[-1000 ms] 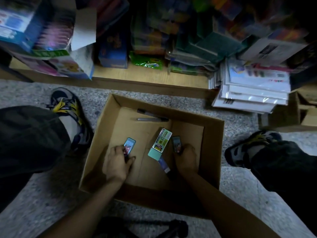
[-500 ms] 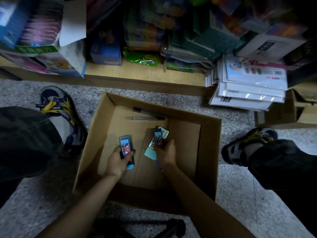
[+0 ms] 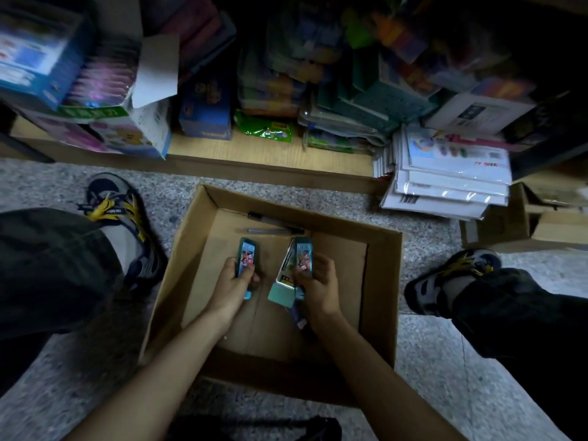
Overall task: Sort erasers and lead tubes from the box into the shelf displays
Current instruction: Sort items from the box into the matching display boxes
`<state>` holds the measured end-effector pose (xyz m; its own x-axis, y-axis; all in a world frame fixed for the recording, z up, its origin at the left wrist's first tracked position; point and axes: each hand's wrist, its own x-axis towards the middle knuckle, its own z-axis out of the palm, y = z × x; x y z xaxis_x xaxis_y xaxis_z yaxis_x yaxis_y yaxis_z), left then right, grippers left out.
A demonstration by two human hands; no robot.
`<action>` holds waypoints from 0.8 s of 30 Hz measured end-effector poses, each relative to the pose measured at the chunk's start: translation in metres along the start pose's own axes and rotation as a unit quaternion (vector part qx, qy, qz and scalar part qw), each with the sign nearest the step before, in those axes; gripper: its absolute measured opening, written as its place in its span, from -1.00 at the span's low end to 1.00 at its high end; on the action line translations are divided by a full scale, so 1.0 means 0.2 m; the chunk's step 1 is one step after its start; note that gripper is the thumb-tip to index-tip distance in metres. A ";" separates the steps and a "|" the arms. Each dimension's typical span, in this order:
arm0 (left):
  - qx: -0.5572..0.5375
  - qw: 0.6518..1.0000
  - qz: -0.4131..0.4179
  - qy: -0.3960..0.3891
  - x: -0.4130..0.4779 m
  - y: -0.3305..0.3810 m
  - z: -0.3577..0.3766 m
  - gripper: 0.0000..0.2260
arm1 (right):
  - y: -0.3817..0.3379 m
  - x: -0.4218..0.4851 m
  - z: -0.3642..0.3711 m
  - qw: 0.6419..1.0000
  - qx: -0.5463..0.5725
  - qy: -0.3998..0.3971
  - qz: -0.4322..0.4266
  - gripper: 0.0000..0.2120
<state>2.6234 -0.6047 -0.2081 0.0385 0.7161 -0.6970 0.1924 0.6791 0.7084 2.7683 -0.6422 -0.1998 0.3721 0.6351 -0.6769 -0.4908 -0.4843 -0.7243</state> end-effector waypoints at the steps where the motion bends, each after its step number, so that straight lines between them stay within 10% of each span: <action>1: -0.006 1.000 0.011 -0.023 -0.02 0.04 0.02 -0.84 | -0.03 -0.02 -0.01 1.000 -0.001 -0.022 -0.011 -0.67; 6: -0.070 0.987 0.066 -0.131 -0.17 0.24 0.10 -0.51 | -0.23 -0.14 -0.03 0.992 -0.005 -0.106 -0.072 -0.71; 19: -0.001 0.970 0.210 -0.119 -0.47 0.82 -0.05 -0.67 | -0.79 -0.44 -0.02 0.949 -0.152 -0.138 -0.240 -0.82; 24: 0.125 0.947 0.267 -0.130 -0.56 1.10 -0.16 -0.77 | -1.12 -0.56 -0.01 0.881 -0.281 -0.068 -0.374 -0.84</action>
<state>2.6293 -0.5302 0.0299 0.4285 0.8608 -0.2748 0.3024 0.1500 0.9413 2.8386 -0.6065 0.0367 0.3092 0.9509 0.0110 0.3335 -0.0976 -0.9377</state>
